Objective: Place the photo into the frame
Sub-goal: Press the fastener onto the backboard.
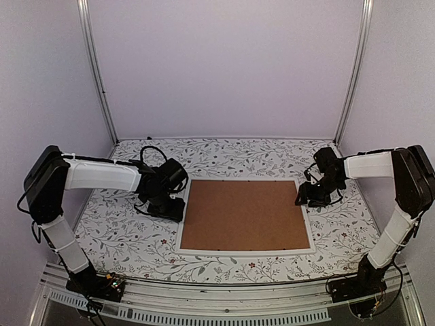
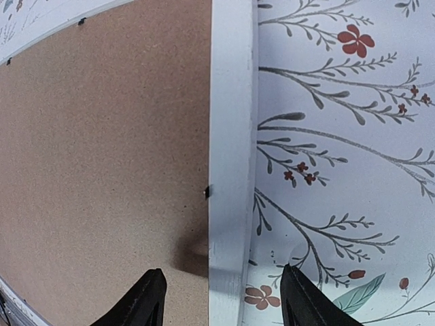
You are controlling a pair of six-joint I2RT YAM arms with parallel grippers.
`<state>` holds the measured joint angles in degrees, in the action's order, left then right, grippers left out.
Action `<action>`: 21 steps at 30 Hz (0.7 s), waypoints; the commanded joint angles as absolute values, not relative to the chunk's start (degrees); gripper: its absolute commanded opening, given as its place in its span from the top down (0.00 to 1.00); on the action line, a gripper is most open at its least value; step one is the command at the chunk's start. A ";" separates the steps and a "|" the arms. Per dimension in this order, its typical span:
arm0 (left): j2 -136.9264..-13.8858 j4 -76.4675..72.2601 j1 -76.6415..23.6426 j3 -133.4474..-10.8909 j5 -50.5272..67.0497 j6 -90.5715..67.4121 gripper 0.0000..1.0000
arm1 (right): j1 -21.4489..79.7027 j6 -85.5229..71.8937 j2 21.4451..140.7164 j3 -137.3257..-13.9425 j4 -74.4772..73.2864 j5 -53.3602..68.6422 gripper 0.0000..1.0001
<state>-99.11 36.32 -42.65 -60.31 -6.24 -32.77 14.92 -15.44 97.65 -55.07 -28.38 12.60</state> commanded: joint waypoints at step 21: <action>-105.18 36.49 -48.04 -62.21 -5.49 -35.34 0.44 | 14.67 -15.70 97.02 -53.61 -26.28 13.69 0.39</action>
